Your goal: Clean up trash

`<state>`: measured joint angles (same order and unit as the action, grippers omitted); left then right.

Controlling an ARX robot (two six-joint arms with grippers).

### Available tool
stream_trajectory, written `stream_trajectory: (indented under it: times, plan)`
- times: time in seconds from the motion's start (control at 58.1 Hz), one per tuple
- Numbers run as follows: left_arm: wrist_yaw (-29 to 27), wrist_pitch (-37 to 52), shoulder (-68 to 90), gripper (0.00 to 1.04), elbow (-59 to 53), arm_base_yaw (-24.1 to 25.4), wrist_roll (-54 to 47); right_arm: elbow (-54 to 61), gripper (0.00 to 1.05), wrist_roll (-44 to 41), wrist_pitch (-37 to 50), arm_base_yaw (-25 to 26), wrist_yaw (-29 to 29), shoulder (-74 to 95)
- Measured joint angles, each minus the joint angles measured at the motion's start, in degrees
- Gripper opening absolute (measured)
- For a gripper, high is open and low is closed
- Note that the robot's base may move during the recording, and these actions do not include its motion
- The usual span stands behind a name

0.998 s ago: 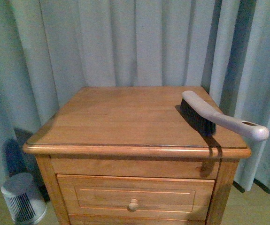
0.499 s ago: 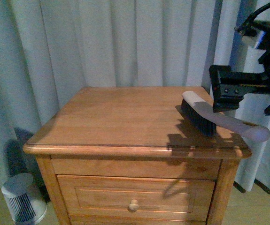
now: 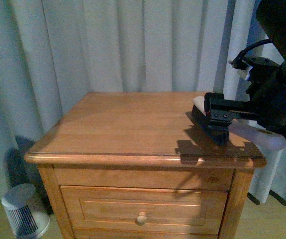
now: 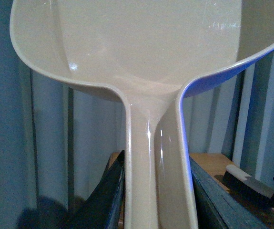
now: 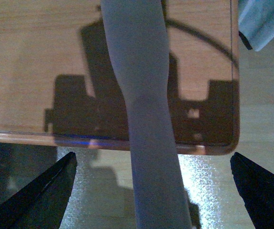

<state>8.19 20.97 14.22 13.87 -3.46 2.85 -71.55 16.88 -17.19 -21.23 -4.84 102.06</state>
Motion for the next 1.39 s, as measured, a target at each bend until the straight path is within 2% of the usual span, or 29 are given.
stream_trajectory:
  times: [0.241, 0.293, 0.482, 0.568, 0.774, 0.878, 1.067, 1.394]
  plan:
    - [0.0, 0.0, 0.0, 0.29, 0.0, 0.0, 0.0, -0.1, 0.66, 0.6, 0.1, 0.5, 0.2, 1.5]
    - [0.0, 0.0, 0.0, 0.29, 0.0, 0.0, 0.0, -0.1, 0.56, 0.7, 0.2, 0.7, 0.4, 1.5]
    - [0.0, 0.0, 0.0, 0.29, 0.0, 0.0, 0.0, 0.0, 0.28, 0.7, 0.3, 1.3, 1.7, 1.2]
    - [0.0, 0.0, 0.0, 0.29, 0.0, 0.0, 0.0, 0.5, 0.20, 0.9, 0.6, 1.3, 1.4, 0.2]
    - [0.0, 0.0, 0.0, 0.29, 0.0, 0.0, 0.0, 4.0, 0.20, -0.3, 5.2, 2.1, 0.3, -5.7]
    - [0.0, 0.0, 0.0, 0.29, 0.0, 0.0, 0.0, 8.0, 0.20, -1.9, 11.5, 3.3, -1.3, -11.4]
    - [0.0, 0.0, 0.0, 0.29, 0.0, 0.0, 0.0, 22.8, 0.20, -9.2, 29.5, 7.6, -5.2, -32.0]
    - [0.0, 0.0, 0.0, 0.29, 0.0, 0.0, 0.0, 41.0, 0.20, -14.0, 38.5, 12.2, -6.1, -57.9]
